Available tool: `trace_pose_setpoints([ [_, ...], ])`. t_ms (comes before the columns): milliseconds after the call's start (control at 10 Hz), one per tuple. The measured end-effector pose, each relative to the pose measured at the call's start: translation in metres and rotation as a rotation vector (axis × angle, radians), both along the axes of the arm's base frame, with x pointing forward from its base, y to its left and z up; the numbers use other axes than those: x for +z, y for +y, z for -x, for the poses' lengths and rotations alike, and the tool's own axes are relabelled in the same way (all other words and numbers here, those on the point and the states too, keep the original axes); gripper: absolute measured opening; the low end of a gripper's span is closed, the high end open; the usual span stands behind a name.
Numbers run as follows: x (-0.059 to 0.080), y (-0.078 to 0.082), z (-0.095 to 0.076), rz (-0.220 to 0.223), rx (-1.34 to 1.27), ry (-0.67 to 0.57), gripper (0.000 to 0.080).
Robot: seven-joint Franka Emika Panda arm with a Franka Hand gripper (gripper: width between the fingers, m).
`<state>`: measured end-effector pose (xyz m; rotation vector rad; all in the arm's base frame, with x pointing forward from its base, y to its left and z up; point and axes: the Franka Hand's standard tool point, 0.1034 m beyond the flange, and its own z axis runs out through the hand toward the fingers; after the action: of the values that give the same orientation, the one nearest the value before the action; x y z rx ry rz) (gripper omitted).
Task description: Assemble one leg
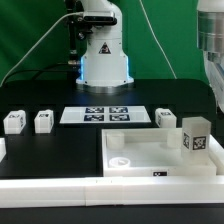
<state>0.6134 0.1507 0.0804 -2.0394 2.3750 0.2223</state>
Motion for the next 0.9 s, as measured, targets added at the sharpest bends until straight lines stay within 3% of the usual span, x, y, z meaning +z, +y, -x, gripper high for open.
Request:
trace_pose_setpoints([
  [900,-0.0003,0.0054,0.0015,-0.014,0.163,-0.017,0.0649],
])
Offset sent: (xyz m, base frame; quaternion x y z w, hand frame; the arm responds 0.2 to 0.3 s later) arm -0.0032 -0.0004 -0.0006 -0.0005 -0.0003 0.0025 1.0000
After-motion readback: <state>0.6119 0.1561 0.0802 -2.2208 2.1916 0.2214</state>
